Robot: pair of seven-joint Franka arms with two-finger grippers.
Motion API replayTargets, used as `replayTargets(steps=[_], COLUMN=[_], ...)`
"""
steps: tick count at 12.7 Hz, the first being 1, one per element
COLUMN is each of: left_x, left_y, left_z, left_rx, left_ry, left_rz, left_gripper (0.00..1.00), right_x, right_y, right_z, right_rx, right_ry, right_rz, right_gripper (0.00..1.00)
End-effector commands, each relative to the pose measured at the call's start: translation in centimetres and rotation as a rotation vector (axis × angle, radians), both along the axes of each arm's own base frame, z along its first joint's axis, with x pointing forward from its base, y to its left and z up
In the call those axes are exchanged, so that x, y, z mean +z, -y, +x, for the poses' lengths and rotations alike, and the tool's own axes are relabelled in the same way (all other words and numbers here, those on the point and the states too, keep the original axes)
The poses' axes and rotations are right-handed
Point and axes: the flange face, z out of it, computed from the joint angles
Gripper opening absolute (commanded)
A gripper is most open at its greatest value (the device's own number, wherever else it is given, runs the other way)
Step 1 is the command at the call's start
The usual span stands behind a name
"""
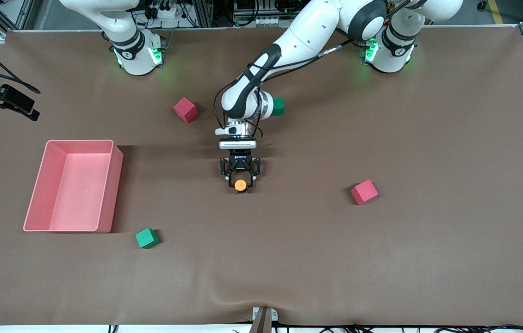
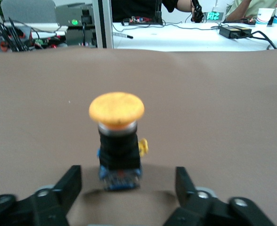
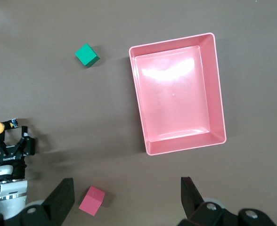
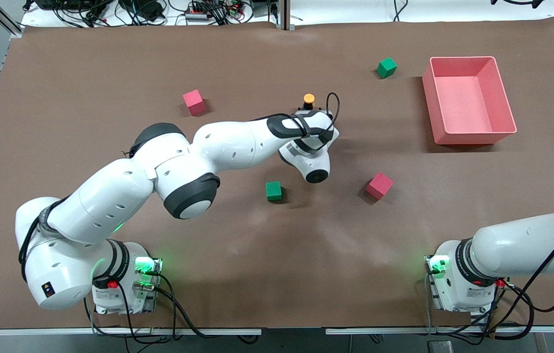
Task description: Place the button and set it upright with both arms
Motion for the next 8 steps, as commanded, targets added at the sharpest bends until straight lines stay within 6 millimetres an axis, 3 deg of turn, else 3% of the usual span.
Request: replayTargets(steps=[1,4,8], left_x=[1.4,8.2,18.2], left_y=[3.0,6.4,6.8], left_z=[-3.3,-7.0,-7.7], left_rx=[0.065,0.304,0.525], left_ry=[-0.115,-0.349,-0.548], left_rz=[-0.181,-0.387,-0.406], left_gripper=[1.0,1.0,1.0], right_x=[0.2,0.2,0.2], right_y=[0.2,0.2,0.2], right_z=[-0.7,-0.8,-0.8], right_rx=[0.008,0.008,0.008], right_ry=[0.002,-0.001,-0.004], right_rz=[0.001,0.001,0.002], right_gripper=[1.0,1.0,1.0])
